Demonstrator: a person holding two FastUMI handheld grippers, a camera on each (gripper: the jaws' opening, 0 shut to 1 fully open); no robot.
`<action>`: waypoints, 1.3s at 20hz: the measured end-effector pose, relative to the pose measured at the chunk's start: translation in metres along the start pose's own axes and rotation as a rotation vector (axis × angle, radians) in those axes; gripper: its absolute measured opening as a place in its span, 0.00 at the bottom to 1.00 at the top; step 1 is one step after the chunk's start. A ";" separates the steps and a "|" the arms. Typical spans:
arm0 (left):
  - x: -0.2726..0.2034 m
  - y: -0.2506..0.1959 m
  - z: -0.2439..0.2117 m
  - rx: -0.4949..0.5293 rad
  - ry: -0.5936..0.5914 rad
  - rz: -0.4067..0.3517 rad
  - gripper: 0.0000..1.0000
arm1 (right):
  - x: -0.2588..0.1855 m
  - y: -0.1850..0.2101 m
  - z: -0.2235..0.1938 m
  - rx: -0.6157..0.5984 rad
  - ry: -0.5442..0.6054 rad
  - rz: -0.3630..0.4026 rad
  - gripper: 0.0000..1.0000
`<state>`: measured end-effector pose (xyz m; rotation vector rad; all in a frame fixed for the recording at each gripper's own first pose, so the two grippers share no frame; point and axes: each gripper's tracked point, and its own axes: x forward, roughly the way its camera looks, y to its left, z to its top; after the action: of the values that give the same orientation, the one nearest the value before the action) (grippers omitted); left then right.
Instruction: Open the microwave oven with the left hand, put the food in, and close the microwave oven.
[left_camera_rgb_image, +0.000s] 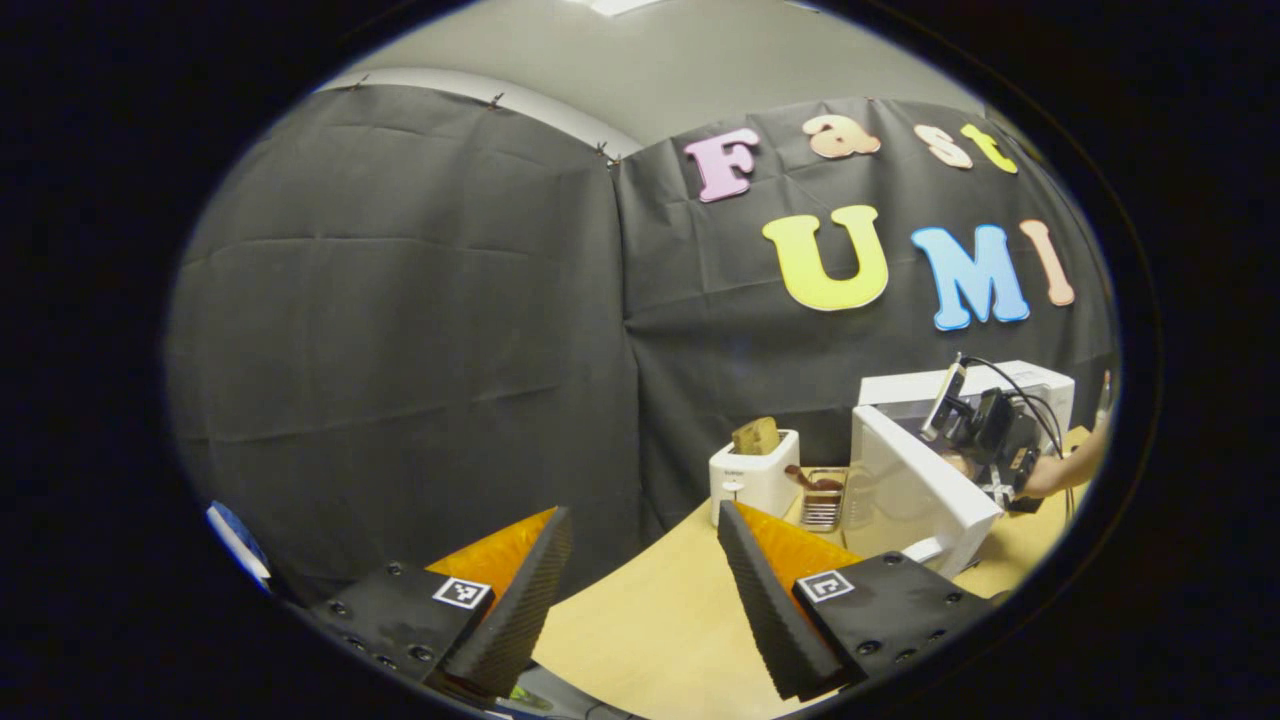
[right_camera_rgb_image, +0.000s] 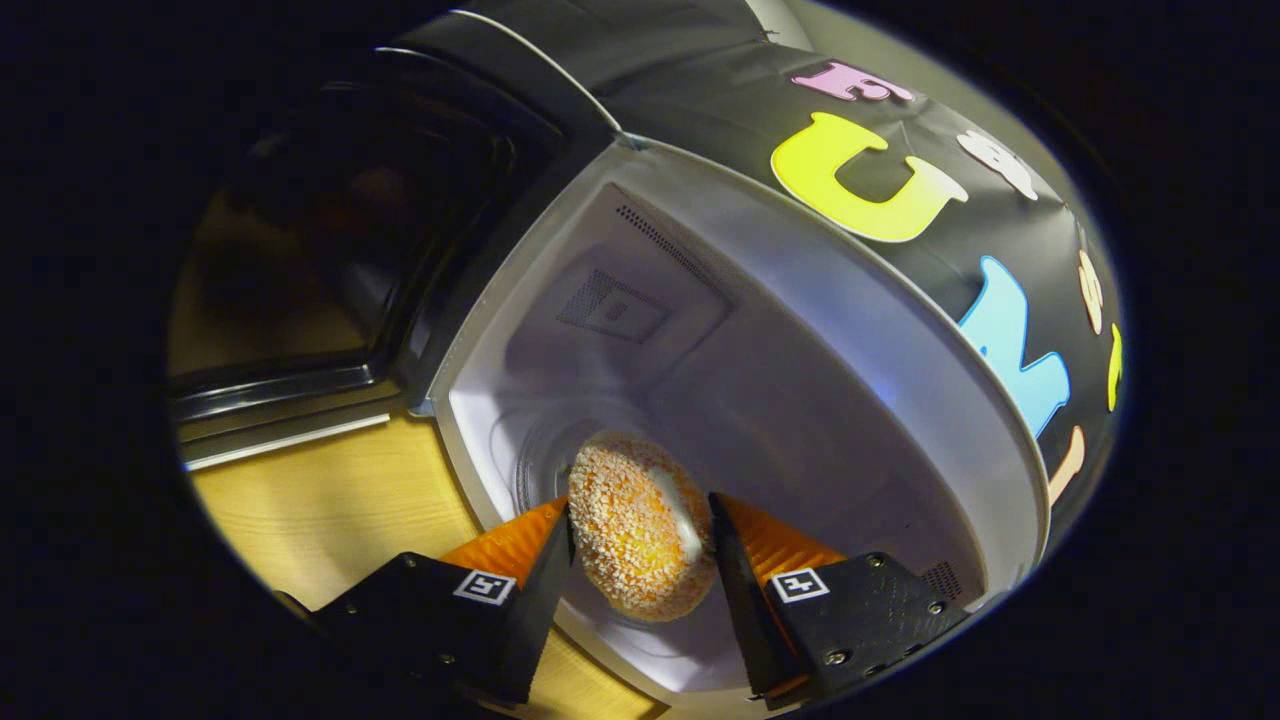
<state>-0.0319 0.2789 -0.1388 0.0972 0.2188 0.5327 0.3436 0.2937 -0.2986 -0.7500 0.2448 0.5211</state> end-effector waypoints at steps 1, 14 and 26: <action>0.001 -0.002 0.002 0.009 -0.005 -0.007 0.95 | 0.001 0.002 -0.003 -0.005 0.007 0.005 0.78; 0.017 -0.064 -0.015 0.019 -0.032 -0.159 0.93 | -0.124 -0.026 0.058 0.248 -0.135 0.007 0.97; 0.034 -0.126 -0.091 0.023 0.071 -0.309 0.93 | -0.247 -0.087 0.080 0.480 -0.247 -0.073 0.97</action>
<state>0.0377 0.1910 -0.2521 0.0649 0.3036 0.2258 0.1833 0.2067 -0.0942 -0.2231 0.1039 0.4565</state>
